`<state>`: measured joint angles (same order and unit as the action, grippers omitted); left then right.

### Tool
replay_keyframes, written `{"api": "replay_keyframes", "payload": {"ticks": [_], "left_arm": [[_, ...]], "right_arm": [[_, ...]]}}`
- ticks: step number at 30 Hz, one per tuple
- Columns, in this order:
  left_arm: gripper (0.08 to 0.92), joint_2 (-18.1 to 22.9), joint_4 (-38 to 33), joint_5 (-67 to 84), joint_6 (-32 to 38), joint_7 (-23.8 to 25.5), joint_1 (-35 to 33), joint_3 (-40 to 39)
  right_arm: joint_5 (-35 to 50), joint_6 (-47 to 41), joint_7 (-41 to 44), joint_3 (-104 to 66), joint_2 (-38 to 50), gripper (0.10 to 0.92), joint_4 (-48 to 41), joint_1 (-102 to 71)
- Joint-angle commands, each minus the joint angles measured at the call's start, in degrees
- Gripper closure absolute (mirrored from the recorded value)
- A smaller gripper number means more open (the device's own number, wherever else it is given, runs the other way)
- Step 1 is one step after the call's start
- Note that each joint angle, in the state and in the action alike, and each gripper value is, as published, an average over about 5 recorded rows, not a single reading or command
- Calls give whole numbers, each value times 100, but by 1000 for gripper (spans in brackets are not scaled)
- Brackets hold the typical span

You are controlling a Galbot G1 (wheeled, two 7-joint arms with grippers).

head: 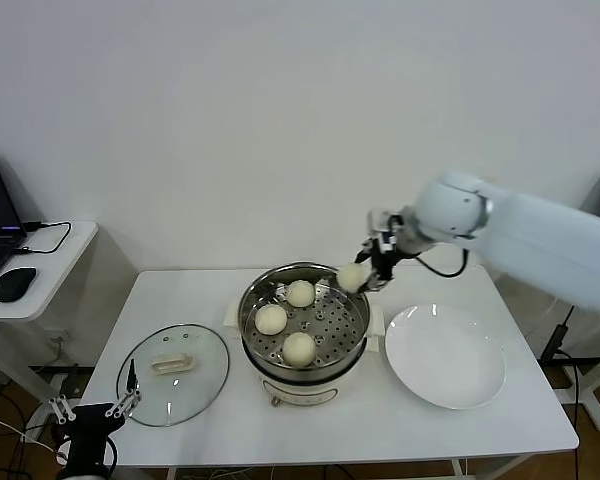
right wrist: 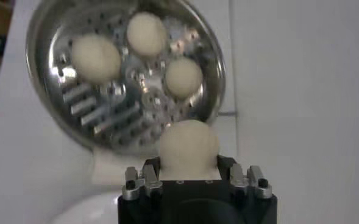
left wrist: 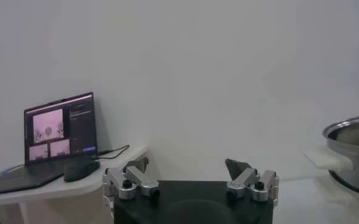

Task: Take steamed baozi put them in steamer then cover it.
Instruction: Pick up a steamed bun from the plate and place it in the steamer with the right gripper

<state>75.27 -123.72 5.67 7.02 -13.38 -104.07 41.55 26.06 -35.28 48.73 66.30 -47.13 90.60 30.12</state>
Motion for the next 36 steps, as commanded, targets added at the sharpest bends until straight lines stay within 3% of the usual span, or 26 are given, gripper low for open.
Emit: {"api": "replay_keyframes", "payload": {"ticks": [1, 26, 36], "left_arm": [[177, 14, 34, 2, 9, 1, 14, -2], [177, -8, 41, 7, 13, -2, 28, 36], [177, -7, 37, 7, 5, -2, 54, 10]], "right_arm": [[629, -638, -603, 400, -777, 440, -75, -270], [33, -634, -697, 236, -653, 438, -353, -855], [378, -612, -872, -552, -209, 227, 71, -720]]}}
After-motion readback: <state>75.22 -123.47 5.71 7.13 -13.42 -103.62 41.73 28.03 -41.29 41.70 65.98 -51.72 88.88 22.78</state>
